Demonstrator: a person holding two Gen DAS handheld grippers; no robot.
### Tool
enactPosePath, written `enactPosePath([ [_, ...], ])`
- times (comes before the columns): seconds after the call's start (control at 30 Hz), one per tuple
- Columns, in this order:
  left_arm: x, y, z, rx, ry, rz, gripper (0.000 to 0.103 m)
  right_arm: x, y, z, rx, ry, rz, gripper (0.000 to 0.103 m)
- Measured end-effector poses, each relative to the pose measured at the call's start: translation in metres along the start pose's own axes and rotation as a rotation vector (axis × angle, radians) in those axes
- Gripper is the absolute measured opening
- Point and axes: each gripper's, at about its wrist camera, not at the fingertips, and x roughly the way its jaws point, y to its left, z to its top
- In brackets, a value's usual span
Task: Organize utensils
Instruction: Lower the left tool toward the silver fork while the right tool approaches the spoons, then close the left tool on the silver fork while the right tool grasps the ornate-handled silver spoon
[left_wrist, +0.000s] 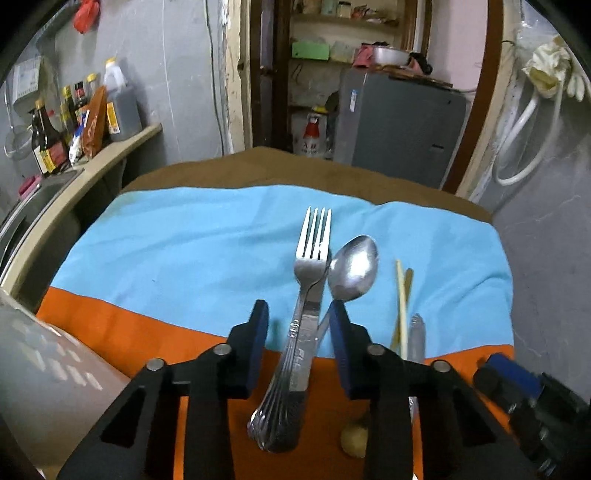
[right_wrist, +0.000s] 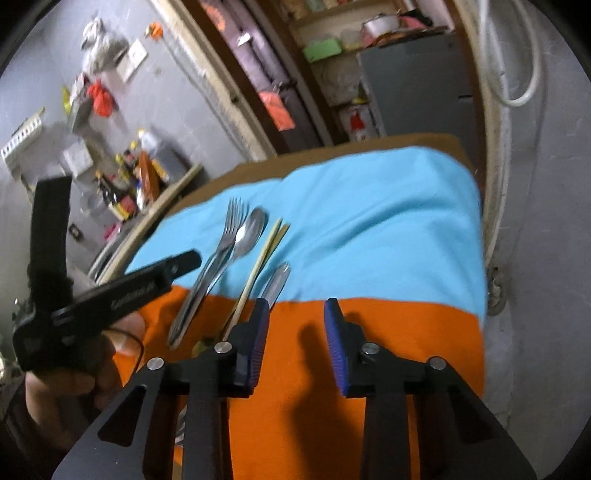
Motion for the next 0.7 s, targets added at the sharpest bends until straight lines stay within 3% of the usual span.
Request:
enactPosePath([
  [0.3,0.015,0.006,0.001,0.005,0.039,0.003,0.013,0.025,0.015,0.001,-0.062,0.096,-0.015,0.024],
  [0.57,0.018,0.018,0.005,-0.039,0.061,-0.018,0.009,0.032,0.029,-0.001,-0.123,0.134,-0.024,0.024],
  [0.7,0.019,0.021,0.007,-0.04,0.067,-0.033,0.008,0.036,0.039,-0.003,-0.171,0.154,-0.068,0.027],
])
